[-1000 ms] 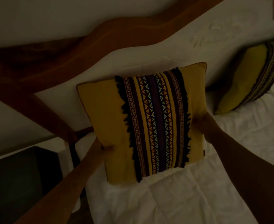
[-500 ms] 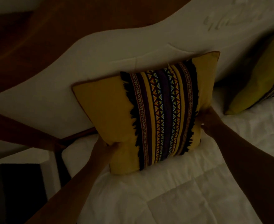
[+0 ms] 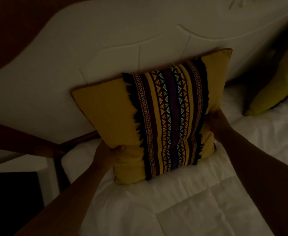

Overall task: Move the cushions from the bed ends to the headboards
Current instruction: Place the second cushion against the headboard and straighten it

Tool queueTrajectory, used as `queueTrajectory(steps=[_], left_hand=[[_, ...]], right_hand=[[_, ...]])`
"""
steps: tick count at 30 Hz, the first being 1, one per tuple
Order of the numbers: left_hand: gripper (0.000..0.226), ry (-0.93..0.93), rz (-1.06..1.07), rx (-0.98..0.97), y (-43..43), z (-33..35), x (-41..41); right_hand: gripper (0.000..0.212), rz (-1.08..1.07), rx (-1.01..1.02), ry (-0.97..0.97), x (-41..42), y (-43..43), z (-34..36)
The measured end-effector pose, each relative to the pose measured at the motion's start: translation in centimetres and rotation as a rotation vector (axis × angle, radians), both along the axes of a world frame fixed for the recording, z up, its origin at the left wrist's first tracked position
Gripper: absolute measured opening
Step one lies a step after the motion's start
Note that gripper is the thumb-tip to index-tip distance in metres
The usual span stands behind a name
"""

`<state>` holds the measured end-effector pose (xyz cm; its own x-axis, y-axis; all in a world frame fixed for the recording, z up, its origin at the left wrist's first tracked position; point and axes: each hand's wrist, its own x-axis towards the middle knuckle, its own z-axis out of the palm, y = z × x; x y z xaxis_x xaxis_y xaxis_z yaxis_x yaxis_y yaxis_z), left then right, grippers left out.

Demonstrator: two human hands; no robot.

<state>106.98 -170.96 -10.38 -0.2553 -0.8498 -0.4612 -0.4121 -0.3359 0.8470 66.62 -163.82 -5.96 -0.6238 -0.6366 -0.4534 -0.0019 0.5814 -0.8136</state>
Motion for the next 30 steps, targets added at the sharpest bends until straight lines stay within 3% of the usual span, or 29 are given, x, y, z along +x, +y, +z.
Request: queueTrajectory(steps=[3,6,8,13,18,23,30], left_hand=[[0.092,-0.007,0.003,0.048,-0.1,0.7,-0.1],[0.118,-0.019,-0.035,0.063,-0.1,1.7,0.1],[0.123,-0.017,-0.064,0.066,0.0,2.6,0.7],[0.077,-0.078,-0.108,0.061,1.7,5.1,2.5],[0.074,-0.143,-0.229,0.005,4.9,10.6,4.1],[0.060,-0.141,-0.285,-0.127,9.7,18.4,5.9],[0.067,-0.152,-0.454,-0.203,17.7,29.1,9.7]], right_hand=[[0.056,-0.022,0.056,0.037,0.1,0.2,0.4],[0.050,-0.064,0.054,0.107,0.5,1.3,0.8],[0.053,-0.056,0.061,0.138,1.0,2.4,1.0],[0.055,0.105,0.177,0.235,4.4,6.0,2.4],[0.069,0.218,0.179,0.211,9.3,10.0,7.0],[0.059,0.357,0.109,0.329,14.7,14.2,14.9],[0.050,0.495,-0.017,0.516,22.3,23.0,25.5]])
